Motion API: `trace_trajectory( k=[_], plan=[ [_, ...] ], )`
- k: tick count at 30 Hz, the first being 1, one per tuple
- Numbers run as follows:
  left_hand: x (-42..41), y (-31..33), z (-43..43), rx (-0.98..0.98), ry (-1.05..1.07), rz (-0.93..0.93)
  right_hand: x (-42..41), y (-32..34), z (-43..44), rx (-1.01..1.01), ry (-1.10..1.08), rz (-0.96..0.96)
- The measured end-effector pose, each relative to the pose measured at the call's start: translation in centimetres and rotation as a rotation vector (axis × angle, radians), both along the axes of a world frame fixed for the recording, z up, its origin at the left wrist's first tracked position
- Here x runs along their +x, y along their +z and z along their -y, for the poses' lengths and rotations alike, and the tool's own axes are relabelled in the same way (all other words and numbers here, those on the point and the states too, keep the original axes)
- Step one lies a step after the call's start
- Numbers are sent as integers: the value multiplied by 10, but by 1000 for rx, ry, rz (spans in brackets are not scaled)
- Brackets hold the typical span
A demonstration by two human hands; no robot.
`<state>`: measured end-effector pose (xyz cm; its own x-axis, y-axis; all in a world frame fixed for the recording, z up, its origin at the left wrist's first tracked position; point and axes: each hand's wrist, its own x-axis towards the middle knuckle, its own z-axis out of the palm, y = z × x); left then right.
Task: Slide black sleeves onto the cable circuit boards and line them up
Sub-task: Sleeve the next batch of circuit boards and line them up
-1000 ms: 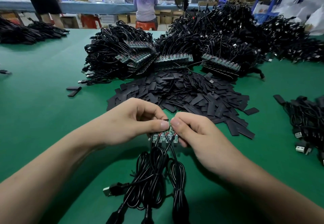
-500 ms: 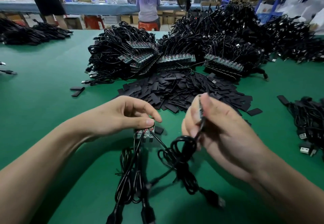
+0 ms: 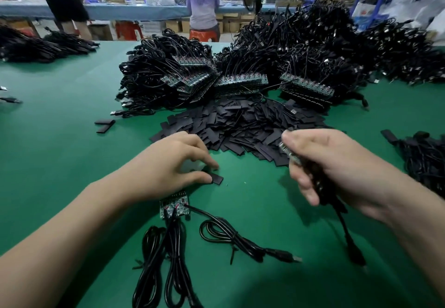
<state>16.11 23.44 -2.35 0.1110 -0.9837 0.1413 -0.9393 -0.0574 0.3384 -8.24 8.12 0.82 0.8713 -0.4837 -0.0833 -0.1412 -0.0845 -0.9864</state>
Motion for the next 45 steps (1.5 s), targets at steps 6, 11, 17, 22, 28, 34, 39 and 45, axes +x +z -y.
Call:
trace_trajectory(
  k=[6,11,17,22,28,34,39,45],
  plan=[
    [-3,-1,1,-52,-7,-45,14,-29,-11,-235,-60,-130],
    [-18,3,1,-120,-15,-336,21,-42,-24,-363,-61,-118],
    [-40,5,4,-235,-80,-575,19,-39,-30,-323,-26,-3],
    [-43,5,1,-387,-138,-255,18,-39,-28,-221,-72,44],
    [-44,0,4,-454,-71,-304,19,-40,-27,-190,-22,62],
    [-41,0,2,-462,27,-399,21,-43,-17,-16,-35,92],
    [-43,1,1,-451,33,-394,19,-43,-19,-107,-13,132],
    [-43,2,1,-401,-6,-378,19,-44,-20,-327,0,76]
  ],
)
